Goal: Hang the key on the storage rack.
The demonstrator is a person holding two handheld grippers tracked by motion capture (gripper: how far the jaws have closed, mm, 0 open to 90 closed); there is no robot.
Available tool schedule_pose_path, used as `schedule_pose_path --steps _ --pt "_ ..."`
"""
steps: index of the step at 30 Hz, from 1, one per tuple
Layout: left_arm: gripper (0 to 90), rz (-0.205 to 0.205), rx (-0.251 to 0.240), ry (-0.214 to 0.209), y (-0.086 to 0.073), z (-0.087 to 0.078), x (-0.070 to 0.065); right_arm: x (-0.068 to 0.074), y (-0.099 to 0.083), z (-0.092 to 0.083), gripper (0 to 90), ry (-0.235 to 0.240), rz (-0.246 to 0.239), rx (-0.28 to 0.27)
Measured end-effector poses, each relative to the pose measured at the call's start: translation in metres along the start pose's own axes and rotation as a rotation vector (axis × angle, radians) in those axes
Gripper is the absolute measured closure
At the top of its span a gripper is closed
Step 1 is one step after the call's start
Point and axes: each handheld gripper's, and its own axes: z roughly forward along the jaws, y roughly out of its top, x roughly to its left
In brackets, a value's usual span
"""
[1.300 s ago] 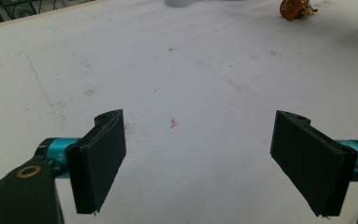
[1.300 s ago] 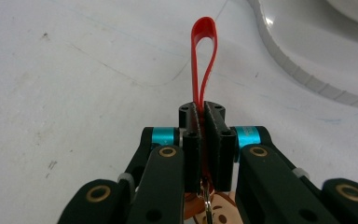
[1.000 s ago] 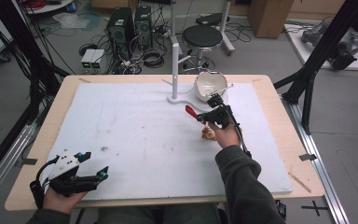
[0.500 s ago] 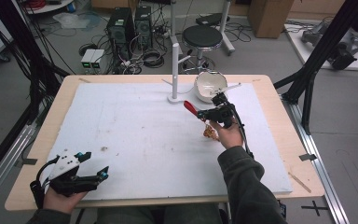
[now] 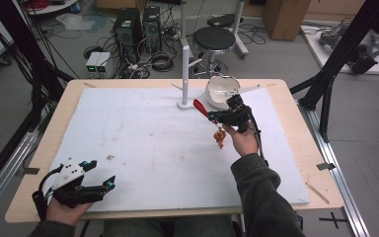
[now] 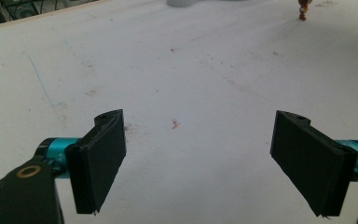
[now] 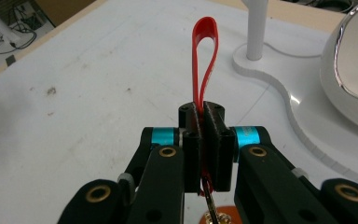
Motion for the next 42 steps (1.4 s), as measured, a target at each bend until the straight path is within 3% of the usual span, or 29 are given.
schedule_pose_path --steps 19,42 --pt "18.6 0.001 0.002 -0.002 0.002 0.003 0.002 0.006 0.028 -0.008 85.9 0.006 -0.03 -0.066" --pt "18.6 -0.007 -0.005 0.001 0.0 0.001 0.002 0.012 0.058 -0.002 85.9 -0.018 -0.051 -0.116"
